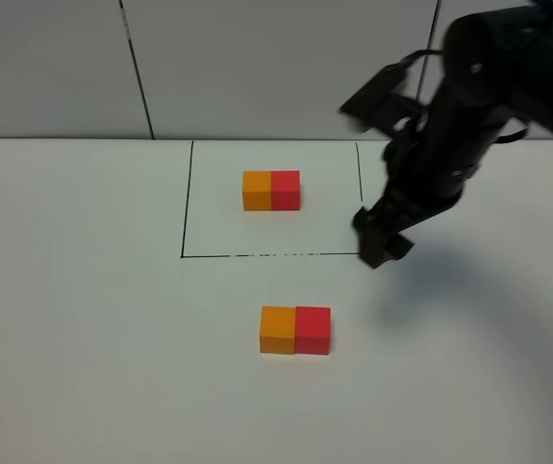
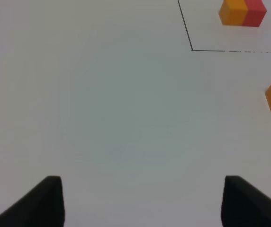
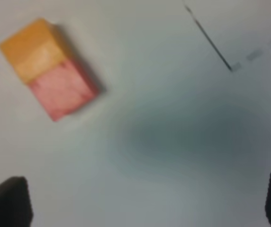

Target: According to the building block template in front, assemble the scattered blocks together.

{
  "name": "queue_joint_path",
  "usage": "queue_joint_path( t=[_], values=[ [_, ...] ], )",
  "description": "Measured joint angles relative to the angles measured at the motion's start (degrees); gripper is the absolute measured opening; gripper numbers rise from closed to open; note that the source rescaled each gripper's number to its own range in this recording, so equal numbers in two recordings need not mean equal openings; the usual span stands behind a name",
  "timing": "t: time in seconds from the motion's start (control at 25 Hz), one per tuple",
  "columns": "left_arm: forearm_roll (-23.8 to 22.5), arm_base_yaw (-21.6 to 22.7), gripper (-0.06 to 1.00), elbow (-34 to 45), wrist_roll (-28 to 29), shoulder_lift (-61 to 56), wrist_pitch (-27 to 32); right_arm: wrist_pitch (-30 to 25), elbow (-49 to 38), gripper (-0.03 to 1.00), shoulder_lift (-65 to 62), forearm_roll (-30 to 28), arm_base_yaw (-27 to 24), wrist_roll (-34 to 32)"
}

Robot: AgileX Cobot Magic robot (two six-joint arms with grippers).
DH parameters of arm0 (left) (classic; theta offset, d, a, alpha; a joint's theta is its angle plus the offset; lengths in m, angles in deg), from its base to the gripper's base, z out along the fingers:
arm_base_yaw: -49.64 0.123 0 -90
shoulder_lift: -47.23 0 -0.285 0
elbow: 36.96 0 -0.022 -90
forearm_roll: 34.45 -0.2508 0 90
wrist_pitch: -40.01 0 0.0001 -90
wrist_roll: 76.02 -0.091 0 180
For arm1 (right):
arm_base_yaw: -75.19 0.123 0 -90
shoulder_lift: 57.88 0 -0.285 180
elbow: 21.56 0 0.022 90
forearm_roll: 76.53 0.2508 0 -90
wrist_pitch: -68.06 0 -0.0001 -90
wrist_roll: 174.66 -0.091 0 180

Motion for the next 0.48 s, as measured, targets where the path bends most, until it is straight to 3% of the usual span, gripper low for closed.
queue_joint_path(
  t=[0.28,0.48],
  values=[
    [0.0,0.0,0.53,0.0,0.0,0.0,0.0,-2.78,-6.58,1.0,-7.97,-0.64,-21.56,-10.65],
    [0.0,0.0,0.53,0.0,0.0,0.0,0.0,-2.09,-18.12,1.0,-20.85,-0.89,-31.7,-13.45]
  ],
)
